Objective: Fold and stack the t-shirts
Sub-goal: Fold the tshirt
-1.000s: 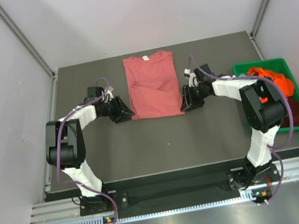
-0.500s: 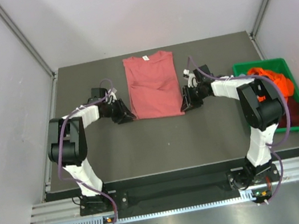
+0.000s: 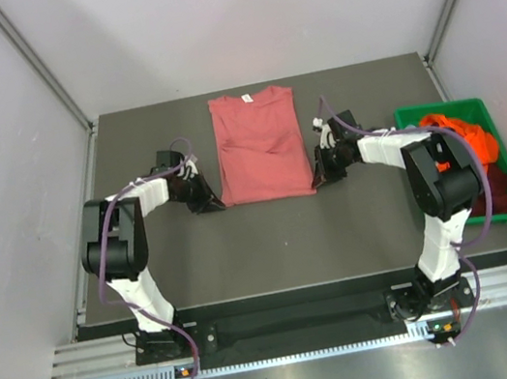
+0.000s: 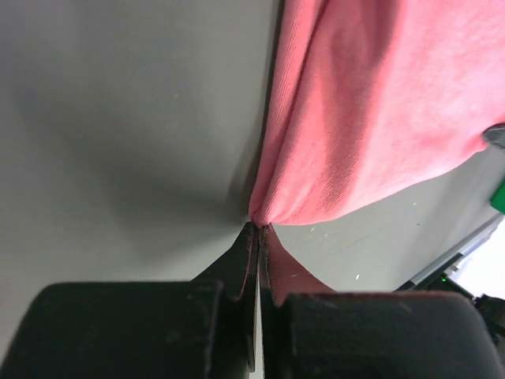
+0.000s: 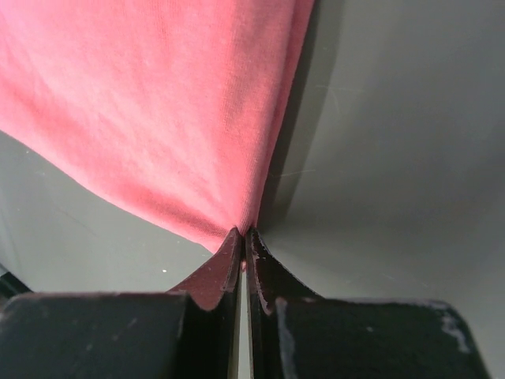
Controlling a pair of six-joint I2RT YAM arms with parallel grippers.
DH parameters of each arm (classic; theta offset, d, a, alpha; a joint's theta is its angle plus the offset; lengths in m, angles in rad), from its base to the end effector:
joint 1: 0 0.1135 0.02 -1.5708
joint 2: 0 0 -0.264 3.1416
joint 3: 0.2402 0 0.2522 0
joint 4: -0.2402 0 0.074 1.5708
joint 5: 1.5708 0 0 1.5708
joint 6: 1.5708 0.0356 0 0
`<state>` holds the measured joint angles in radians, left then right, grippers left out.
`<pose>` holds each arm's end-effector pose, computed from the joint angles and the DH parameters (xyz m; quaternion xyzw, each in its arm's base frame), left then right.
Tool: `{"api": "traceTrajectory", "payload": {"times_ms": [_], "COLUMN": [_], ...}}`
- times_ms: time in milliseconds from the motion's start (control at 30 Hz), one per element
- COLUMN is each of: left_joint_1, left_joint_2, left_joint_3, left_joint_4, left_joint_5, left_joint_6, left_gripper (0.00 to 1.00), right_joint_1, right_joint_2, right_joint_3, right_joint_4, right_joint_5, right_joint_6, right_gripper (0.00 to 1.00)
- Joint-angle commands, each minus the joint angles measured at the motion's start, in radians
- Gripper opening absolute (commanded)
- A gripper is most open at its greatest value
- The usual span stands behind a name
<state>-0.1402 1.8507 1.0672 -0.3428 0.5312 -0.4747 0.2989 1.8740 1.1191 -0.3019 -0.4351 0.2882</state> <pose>0.3478 -0.0673 0.1423 -0.0996 0.9377 -0.3084 0.1252 0.3498 0.1235 0.1488 -0.0599 0.9441 0.2716 0.1772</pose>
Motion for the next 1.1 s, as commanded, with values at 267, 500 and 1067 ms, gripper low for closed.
{"api": "traceTrajectory", "payload": {"times_ms": [267,500,1067], "left_joint_1": [-0.002,-0.01,-0.007], "left_joint_2": [-0.096,-0.125,0.149], "left_joint_3": [-0.013,-0.082,0.468], "left_joint_4": [-0.062,-0.07,-0.136], "left_joint_5": [-0.082,-0.059,0.036], "left_joint_6": [0.019,-0.018,0.091], "left_gripper": [0.0,0.07,0.43], "right_joint_1": [-0.009,-0.007,-0.023], "right_joint_2": [-0.098,-0.125,0.005], "right_joint_3": [-0.053,-0.1,0.307], "right_joint_4": [-0.034,-0.023,-0.088], "right_joint_5": [0.116,0.092,-0.024], "right_joint_6": [-0.03,-0.017,-0.149], "right_gripper": [0.0,0.0,0.39]}}
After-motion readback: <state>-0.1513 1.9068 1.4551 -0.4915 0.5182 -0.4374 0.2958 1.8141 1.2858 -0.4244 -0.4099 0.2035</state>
